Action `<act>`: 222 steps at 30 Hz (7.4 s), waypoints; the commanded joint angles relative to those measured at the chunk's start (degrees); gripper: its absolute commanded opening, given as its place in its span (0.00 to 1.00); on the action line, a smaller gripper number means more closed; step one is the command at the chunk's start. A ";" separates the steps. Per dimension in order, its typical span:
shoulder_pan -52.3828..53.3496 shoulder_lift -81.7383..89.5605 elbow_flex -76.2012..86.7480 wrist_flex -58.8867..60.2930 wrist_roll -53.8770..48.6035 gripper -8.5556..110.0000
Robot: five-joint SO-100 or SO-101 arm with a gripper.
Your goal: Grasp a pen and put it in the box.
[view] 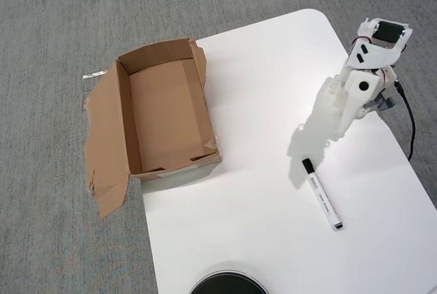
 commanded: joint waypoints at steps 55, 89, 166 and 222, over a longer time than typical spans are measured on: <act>-4.88 -55.81 0.40 -27.77 24.04 0.08; -1.63 -66.80 -9.27 -27.86 24.13 0.22; -1.54 -104.50 -43.37 -39.02 23.51 0.28; 0.04 -104.68 -55.15 -38.32 23.51 0.28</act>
